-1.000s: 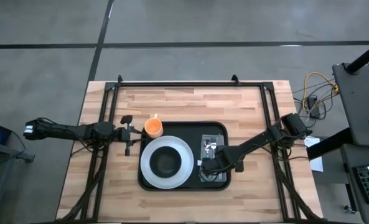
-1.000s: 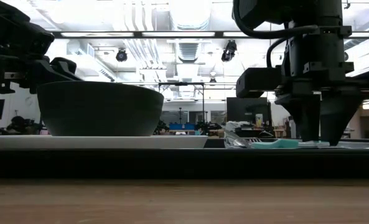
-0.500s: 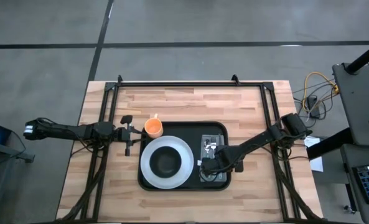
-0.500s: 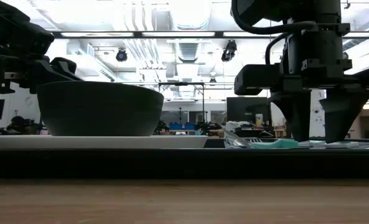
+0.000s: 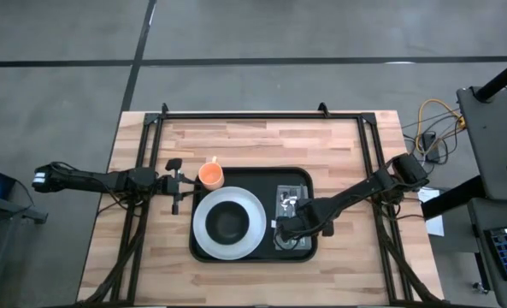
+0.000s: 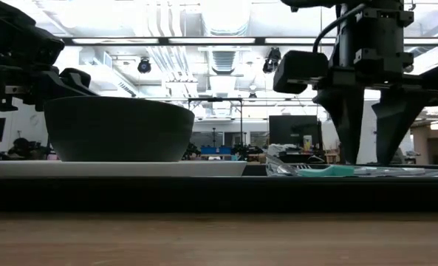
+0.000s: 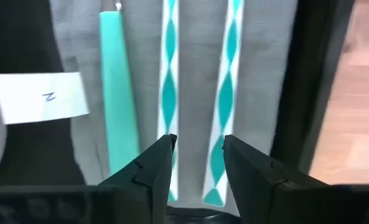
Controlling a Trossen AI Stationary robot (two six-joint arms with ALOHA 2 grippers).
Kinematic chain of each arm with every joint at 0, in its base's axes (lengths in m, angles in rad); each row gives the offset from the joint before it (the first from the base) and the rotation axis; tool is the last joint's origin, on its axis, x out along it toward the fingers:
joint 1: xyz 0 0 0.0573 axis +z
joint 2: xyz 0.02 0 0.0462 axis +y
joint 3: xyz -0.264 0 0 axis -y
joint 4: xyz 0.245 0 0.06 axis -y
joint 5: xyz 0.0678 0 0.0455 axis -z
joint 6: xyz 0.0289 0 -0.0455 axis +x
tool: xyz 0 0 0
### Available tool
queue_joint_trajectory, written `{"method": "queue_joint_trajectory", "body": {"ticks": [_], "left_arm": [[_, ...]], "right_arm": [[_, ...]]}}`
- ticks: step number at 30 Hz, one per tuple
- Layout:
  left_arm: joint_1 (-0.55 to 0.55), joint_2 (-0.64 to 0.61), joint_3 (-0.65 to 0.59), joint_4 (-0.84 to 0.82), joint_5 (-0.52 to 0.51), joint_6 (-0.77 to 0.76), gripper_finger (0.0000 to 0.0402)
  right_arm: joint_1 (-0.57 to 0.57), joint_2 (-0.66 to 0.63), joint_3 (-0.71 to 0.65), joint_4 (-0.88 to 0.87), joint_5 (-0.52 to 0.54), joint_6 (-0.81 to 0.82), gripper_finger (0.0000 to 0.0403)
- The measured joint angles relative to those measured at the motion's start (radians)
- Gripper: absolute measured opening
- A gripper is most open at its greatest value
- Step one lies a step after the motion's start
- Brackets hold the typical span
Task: Set up tray
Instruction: Return to Home Position
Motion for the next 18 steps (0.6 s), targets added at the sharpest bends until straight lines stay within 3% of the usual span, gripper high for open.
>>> {"method": "queue_joint_trajectory", "body": {"ticks": [6, 10, 13, 16, 18], "left_arm": [[0.0, 0.0, 0.0, 0.0, 0.0, 0.0, 0.0084], [0.0, 0.0, 0.0, 0.0, 0.0, 0.0, 0.0084], [0.0, 0.0, 0.0, 0.0, 0.0, 0.0, 0.0084], [0.0, 0.0, 0.0, 0.0, 0.0, 0.0, 0.0084], [0.0, 0.0, 0.0, 0.0, 0.0, 0.0, 0.0084]], "right_arm": [[0.0, -0.001, 0.0, 0.045, 0.003, -0.001, 0.0127], [0.001, -0.001, 0.0, 0.049, 0.115, -0.029, 0.0132], [0.001, -0.012, 0.003, 0.063, 0.285, -0.222, 0.0136], [0.015, -0.028, 0.018, 0.168, 0.479, -0.521, 0.0139], [0.017, -0.045, 0.016, 0.269, 0.538, -0.698, 0.0141]]}}
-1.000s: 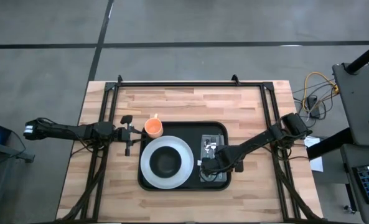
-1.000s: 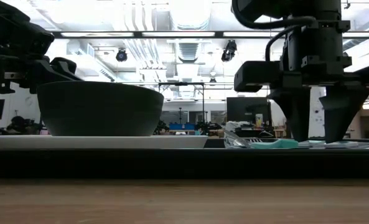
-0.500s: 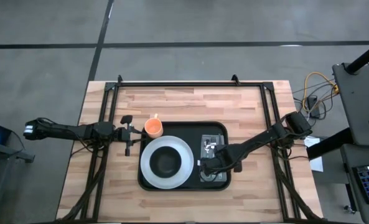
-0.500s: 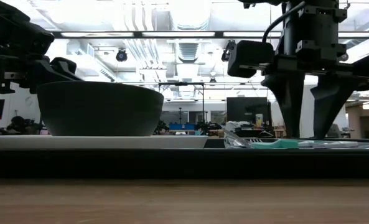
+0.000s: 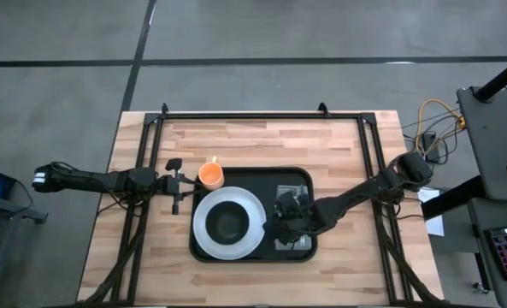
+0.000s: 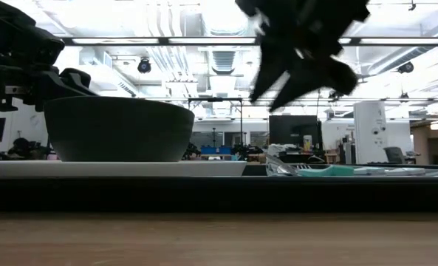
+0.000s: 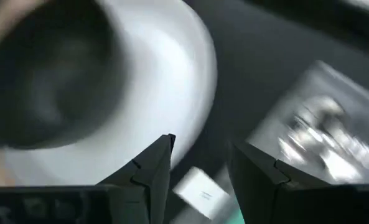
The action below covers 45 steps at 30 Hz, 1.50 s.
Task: Set up tray
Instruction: Return to Home Position
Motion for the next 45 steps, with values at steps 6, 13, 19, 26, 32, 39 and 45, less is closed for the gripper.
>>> {"method": "queue_joint_trajectory", "body": {"ticks": [6, 13, 19, 26, 32, 39, 45], "left_arm": [[0.0, 0.0, 0.0, 0.0, 0.0, 0.0, 0.0084], [0.0, 0.0, 0.0, 0.0, 0.0, 0.0, 0.0084], [0.0, 0.0, 0.0, 0.0, 0.0, 0.0, 0.0084], [0.0, 0.0, 0.0, 0.0, 0.0, 0.0, 0.0084], [0.0, 0.0, 0.0, 0.0, 0.0, 0.0, 0.0084], [0.0, 0.0, 0.0, 0.0, 0.0, 0.0, 0.0084], [0.0, 0.0, 0.0, 0.0, 0.0, 0.0, 0.0084]], "right_arm": [[-0.036, -0.061, -0.038, 0.275, 0.021, -0.377, 0.0137], [-0.109, -0.159, -0.202, 0.622, -0.045, -0.685, 0.0127], [-0.213, -0.249, -0.425, 1.006, -0.255, -0.887, 0.0126], [-0.282, -0.361, -0.599, 1.123, -0.303, -1.041, 0.0134], [-0.283, -0.477, -0.707, 1.124, -0.303, -1.123, 0.013], [-0.283, -0.654, -0.863, 1.13, -0.303, -1.184, 0.0121], [-0.283, -0.779, -1.011, 1.277, -0.306, -1.261, 0.0125]]}}
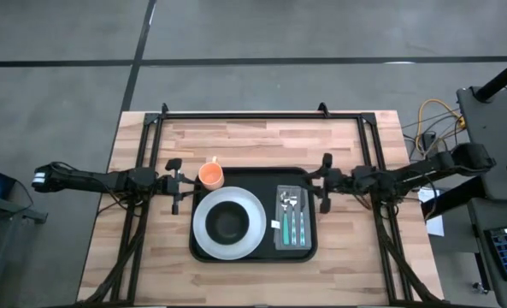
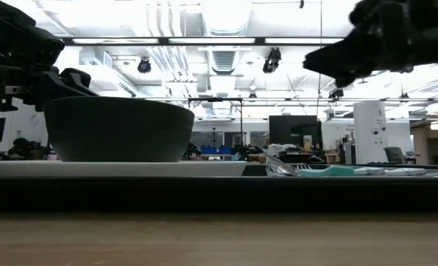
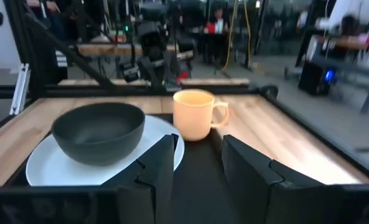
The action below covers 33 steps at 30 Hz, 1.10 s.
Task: Set up tray
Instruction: Return to Home Position
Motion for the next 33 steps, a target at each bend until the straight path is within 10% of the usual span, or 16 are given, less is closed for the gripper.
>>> {"method": "queue_joint_trajectory", "body": {"ticks": [12, 33], "left_arm": [[0.0, 0.0, 0.0, 0.0, 0.0, 0.0, 0.0084], [0.0, 0.0, 0.0, 0.0, 0.0, 0.0, 0.0084]], "right_arm": [[0.0, -0.2, -0.199, 0.098, 0.001, -0.139, 0.0134], [0.0, -0.506, -0.202, -0.337, 0.085, -0.276, 0.0131]]}}
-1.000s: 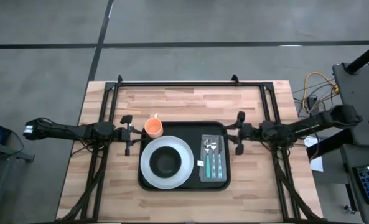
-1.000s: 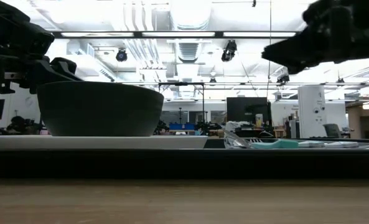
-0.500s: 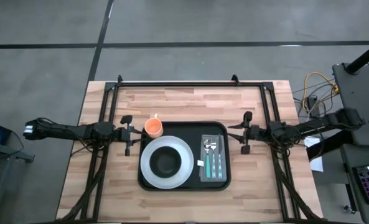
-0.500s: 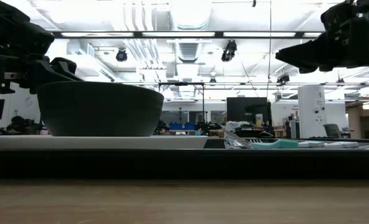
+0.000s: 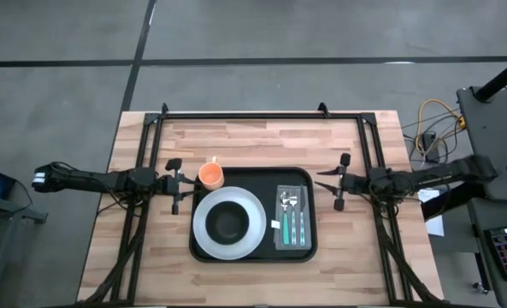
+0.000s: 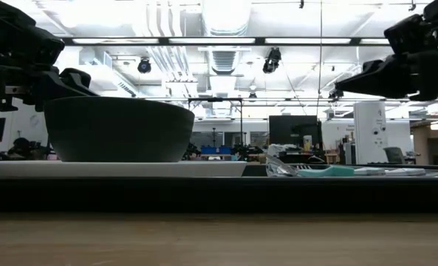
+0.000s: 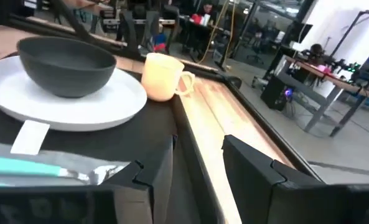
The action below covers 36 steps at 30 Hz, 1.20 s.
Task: Set up tray
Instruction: Return to Home Position
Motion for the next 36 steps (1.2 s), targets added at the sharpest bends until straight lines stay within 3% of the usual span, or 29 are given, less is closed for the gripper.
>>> {"method": "queue_joint_trajectory", "body": {"ticks": [4, 11, 21, 36], "left_arm": [[0.0, 0.0, 0.0, 0.0, 0.0, 0.0, 0.0084], [0.0, 0.0, 0.0, 0.0, 0.0, 0.0, 0.0084], [0.0, 0.0, 0.0, 0.0, 0.0, 0.0, 0.0084], [0.0, 0.0, 0.0, 0.0, 0.0, 0.0, 0.0084]], "right_arm": [[0.0, -0.11, 0.0, -0.134, -0.068, 0.002, 0.0132], [0.0, -0.299, 0.0, -0.305, -0.404, -0.031, 0.0123], [-0.003, -0.357, 0.004, -0.364, -0.209, -0.06, 0.012], [-0.002, -0.356, 0.004, -0.364, -0.207, -0.058, 0.0117]]}}
